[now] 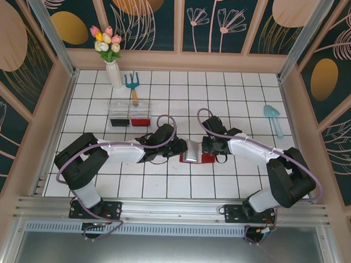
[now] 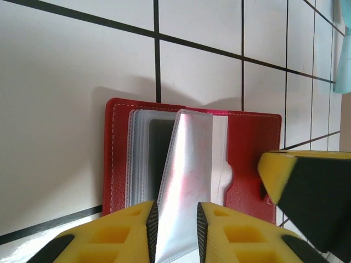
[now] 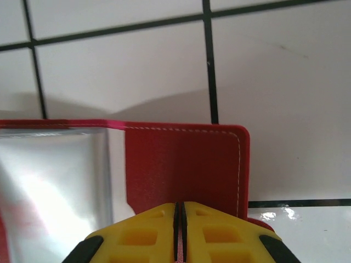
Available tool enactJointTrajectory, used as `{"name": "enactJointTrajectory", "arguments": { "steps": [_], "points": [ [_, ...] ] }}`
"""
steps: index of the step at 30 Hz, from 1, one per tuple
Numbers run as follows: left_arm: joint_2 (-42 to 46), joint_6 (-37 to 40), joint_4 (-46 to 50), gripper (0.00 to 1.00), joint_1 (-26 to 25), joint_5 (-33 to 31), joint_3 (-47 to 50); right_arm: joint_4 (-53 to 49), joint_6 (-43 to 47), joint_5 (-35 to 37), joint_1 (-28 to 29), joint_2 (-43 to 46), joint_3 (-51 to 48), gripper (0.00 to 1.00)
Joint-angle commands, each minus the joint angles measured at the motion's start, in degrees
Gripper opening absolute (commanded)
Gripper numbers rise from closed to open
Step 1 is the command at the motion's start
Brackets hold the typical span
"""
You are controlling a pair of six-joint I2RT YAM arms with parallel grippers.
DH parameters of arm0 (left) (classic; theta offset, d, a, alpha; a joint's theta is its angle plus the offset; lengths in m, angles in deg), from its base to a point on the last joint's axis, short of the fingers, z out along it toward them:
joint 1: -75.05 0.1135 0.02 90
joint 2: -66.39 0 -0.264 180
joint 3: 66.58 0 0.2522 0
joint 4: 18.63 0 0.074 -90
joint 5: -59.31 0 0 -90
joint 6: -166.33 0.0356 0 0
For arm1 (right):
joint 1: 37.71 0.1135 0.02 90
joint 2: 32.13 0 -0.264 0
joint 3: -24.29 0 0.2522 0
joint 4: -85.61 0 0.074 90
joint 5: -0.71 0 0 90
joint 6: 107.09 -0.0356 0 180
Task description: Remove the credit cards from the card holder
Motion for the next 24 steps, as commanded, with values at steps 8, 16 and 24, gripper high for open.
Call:
{"name": "enactJointTrajectory", "arguments": {
  "steps": [8, 16, 24],
  "points": [
    [-4.01, 1.76, -0.98, 0.35, -0.14, 2.22, -2.65, 5.28, 1.30, 0.47, -0.35, -5.62, -3.96, 0.14],
    [-3.92, 1.97, -1.29, 0.35, -0.21, 2.06, -3.08, 5.63, 1.39, 0.01, -0.52, -5.41, -4.07, 0.14],
    [-3.80, 2.81, -2.49, 0.37, -0.20, 3.71, -3.76, 5.72, 1.31, 0.03, -0.49, -5.34, -4.30, 0.14]
  ]
}}
